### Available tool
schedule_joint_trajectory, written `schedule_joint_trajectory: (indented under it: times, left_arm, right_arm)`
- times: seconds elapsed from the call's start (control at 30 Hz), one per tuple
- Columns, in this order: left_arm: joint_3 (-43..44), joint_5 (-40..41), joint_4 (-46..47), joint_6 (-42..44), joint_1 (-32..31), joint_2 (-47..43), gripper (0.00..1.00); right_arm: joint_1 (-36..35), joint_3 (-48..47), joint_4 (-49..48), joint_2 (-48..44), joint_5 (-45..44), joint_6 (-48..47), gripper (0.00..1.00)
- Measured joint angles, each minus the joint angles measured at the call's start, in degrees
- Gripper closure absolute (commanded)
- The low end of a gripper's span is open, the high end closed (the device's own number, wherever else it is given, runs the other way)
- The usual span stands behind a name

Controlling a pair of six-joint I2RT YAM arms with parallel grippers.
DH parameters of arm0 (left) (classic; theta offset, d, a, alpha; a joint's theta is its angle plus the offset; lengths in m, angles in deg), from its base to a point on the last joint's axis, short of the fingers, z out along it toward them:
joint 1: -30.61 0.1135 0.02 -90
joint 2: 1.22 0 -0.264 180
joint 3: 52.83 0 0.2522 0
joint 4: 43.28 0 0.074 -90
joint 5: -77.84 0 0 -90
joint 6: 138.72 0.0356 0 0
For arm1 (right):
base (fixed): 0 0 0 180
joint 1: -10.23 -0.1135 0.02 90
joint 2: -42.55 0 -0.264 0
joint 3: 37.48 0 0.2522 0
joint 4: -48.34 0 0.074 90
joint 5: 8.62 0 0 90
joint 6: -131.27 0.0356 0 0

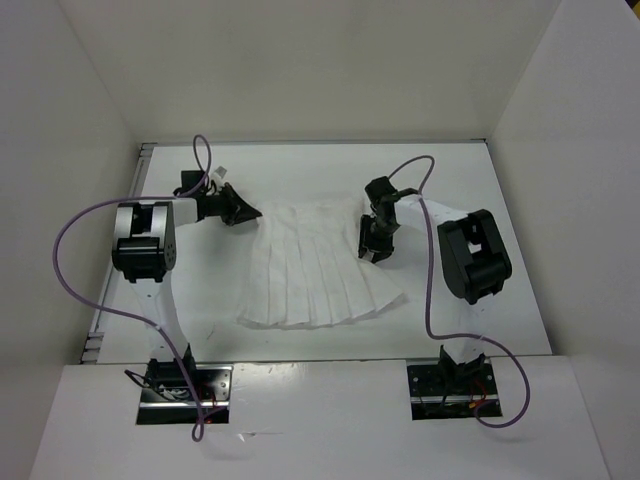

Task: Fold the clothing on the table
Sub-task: Flatten the skirt out

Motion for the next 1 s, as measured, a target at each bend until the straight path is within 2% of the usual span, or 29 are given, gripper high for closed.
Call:
schedule_joint_trajectory:
  times: [0.3, 0.7, 0.8, 0.87, 1.0]
  left_arm:
    - [0.02, 0.02, -0.33, -1.27, 6.82, 1.79, 1.0]
    - [1.2, -1.05, -4.48, -0.68, 9.42, 2.51, 1.0]
    - [3.26, -2.69, -6.16, 0.92, 9.86, 3.52, 1.0]
    - [4.9, -2.95, -6.84, 2.36, 9.84, 4.13, 1.0]
    - [6.91, -3.98, -8.72, 5.14, 9.77, 4.61, 1.0]
  right_arm:
    - [-5.4, 6.08, -0.87, -4.04, -6.43, 8.17, 0.53]
    - [-11.02, 6.58, -0.02, -5.09, -16.63, 14.05, 0.55]
    - [-11.85, 5.66, 3.61, -5.38, -18.01, 13.92, 0.47]
    - [-11.85, 4.07, 7.45, -5.44, -18.67, 12.09, 0.45]
    - [-9.84, -10.05, 9.86, -4.72, -20.63, 3.21, 0.47]
